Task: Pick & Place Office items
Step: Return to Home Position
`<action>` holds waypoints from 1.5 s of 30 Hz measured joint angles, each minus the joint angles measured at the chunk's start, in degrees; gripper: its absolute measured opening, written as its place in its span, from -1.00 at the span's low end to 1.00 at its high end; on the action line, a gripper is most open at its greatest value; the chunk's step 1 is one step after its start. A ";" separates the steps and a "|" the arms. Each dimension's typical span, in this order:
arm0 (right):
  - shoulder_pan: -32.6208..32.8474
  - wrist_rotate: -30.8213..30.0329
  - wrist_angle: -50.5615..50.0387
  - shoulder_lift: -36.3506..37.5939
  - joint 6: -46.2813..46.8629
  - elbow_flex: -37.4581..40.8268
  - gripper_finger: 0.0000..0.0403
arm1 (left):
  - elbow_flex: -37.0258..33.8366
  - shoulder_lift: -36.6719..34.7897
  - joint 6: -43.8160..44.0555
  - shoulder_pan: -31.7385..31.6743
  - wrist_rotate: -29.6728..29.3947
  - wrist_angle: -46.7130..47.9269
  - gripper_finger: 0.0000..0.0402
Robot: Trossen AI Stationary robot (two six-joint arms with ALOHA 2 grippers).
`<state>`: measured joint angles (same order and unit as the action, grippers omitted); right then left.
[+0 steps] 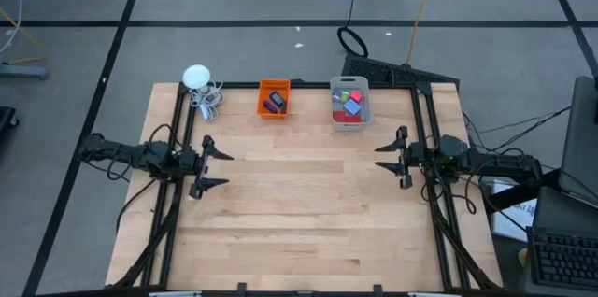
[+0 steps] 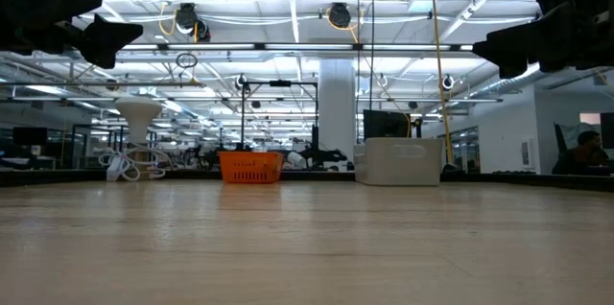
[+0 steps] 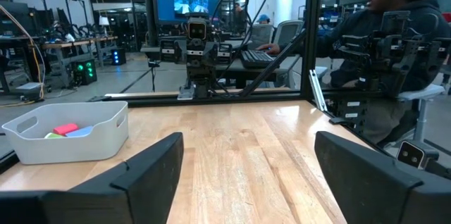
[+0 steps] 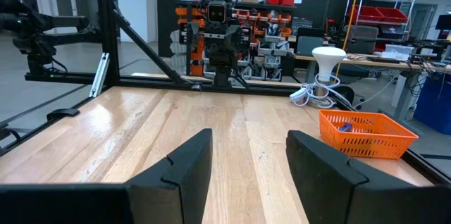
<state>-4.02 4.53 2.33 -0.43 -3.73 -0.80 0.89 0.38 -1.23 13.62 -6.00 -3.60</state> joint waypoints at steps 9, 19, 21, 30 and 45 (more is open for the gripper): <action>-0.02 0.00 0.00 -0.01 0.00 0.00 -0.15 | 0.00 -0.01 0.00 -0.01 0.00 0.00 0.59; -0.01 -0.02 0.00 -0.02 0.00 -0.01 -0.15 | 0.00 0.00 0.00 0.00 0.00 0.01 0.56; -0.01 -0.02 0.00 -0.01 0.00 0.00 -0.15 | 0.00 0.00 0.00 0.00 0.00 0.00 0.58; 0.00 -0.02 0.00 -0.02 0.00 -0.01 -0.15 | 0.00 -0.02 0.01 -0.01 0.00 0.01 0.62; 0.01 -0.02 0.00 -0.02 0.00 0.00 -0.15 | 0.00 -0.01 0.00 0.01 0.00 0.00 0.56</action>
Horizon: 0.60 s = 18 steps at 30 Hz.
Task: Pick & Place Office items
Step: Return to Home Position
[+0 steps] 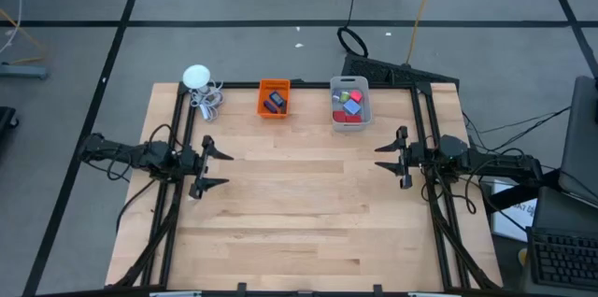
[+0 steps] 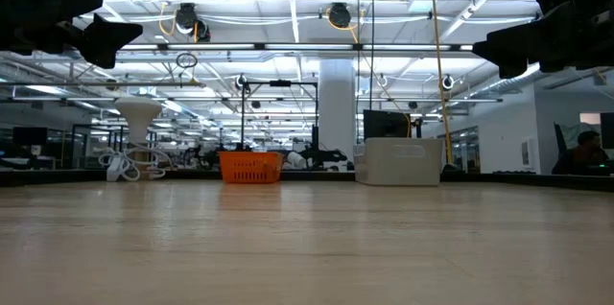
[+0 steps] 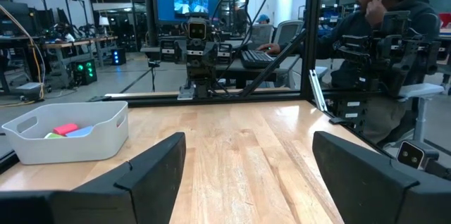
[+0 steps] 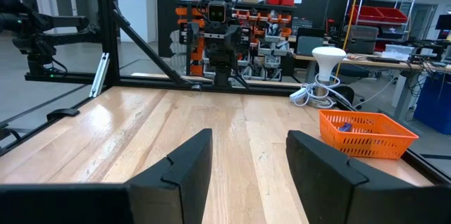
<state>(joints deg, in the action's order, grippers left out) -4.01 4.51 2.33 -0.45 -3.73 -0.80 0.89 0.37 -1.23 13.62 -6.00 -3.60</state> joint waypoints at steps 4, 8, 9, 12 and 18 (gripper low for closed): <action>0.00 0.00 0.00 0.00 0.00 -0.02 -0.15 | 0.00 0.01 0.00 -0.01 0.00 -0.01 0.60; -0.02 0.00 0.00 0.00 0.00 -0.01 -0.15 | 0.00 0.01 0.00 -0.02 0.00 0.00 0.62; -0.01 0.00 0.00 0.01 0.00 -0.01 -0.15 | 0.00 -0.01 0.00 0.00 0.00 0.00 0.62; -0.01 0.00 0.00 0.00 0.00 0.00 -0.15 | 0.00 -0.01 0.00 -0.01 0.00 0.00 0.61; -0.01 0.01 0.00 0.00 0.00 0.00 -0.15 | 0.00 0.01 0.00 0.00 0.00 0.00 0.56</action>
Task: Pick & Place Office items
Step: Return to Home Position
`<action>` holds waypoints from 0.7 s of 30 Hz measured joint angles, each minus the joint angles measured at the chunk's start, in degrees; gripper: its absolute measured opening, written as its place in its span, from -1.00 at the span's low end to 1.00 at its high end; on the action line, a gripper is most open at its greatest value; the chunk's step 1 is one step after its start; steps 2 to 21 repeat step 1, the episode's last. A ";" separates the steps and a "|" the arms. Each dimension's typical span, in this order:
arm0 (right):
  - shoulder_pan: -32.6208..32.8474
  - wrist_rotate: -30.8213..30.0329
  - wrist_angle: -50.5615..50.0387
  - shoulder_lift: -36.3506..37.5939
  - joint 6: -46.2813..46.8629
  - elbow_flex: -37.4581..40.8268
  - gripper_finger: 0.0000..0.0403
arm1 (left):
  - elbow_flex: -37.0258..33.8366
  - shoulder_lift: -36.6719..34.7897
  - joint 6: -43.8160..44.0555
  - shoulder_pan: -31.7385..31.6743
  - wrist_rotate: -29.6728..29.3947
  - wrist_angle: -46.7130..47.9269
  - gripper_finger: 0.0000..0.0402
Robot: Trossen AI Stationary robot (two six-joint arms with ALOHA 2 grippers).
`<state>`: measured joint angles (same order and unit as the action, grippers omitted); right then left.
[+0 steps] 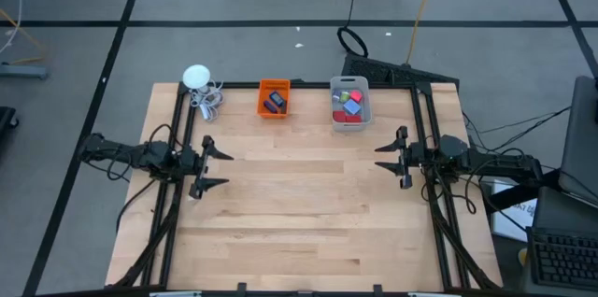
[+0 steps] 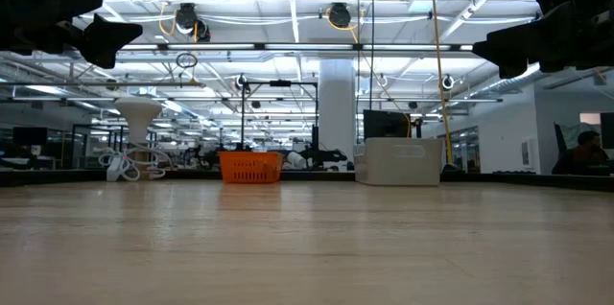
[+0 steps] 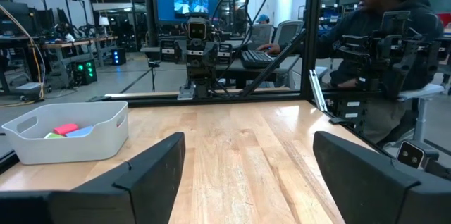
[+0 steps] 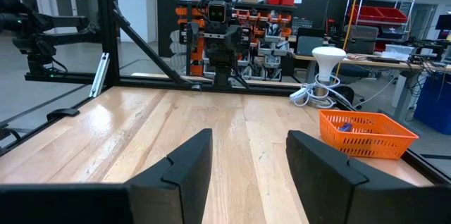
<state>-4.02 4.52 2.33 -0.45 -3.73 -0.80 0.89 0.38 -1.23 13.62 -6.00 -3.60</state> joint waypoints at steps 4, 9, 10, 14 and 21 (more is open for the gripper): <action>0.00 -0.01 0.00 0.01 0.00 0.00 -0.15 | 0.00 -0.02 0.00 0.00 0.00 0.00 0.55; 0.00 -0.01 0.00 0.01 0.00 0.00 -0.15 | 0.00 -0.02 0.00 0.00 0.00 0.00 0.55; 0.00 -0.01 0.00 0.01 0.00 0.00 -0.15 | 0.00 -0.02 0.00 0.00 0.00 0.00 0.55; 0.00 -0.01 0.00 0.01 0.00 0.00 -0.15 | 0.00 -0.02 0.00 0.00 0.00 0.00 0.55; 0.00 -0.01 0.00 0.01 0.00 0.00 -0.15 | 0.00 -0.02 0.00 0.00 0.00 0.00 0.55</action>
